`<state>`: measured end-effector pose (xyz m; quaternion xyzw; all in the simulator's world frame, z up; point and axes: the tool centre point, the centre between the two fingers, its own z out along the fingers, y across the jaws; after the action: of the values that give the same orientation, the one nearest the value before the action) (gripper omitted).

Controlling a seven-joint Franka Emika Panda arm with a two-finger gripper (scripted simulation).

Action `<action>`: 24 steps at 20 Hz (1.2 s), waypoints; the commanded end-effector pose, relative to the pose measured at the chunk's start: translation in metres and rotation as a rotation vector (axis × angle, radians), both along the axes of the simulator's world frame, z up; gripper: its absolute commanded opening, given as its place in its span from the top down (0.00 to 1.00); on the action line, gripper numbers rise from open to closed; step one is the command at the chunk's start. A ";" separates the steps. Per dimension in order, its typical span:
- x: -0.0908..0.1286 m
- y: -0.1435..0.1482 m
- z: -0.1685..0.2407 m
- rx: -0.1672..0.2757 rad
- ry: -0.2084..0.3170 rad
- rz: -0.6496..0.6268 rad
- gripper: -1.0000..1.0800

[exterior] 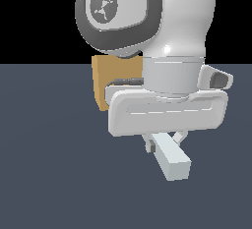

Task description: Insert the peg into the horizontal hole in a box.

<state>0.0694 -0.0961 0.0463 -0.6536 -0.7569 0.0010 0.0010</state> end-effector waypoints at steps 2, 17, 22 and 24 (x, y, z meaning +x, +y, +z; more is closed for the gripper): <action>0.000 0.062 0.011 -0.001 -0.003 0.075 1.00; -0.010 0.168 0.027 0.000 -0.003 0.200 1.00; -0.010 0.168 0.025 0.000 0.000 0.199 1.00; -0.009 0.168 0.028 0.001 -0.005 0.200 1.00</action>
<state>0.0590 0.0715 0.0714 -0.5749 -0.8182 0.0009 0.0012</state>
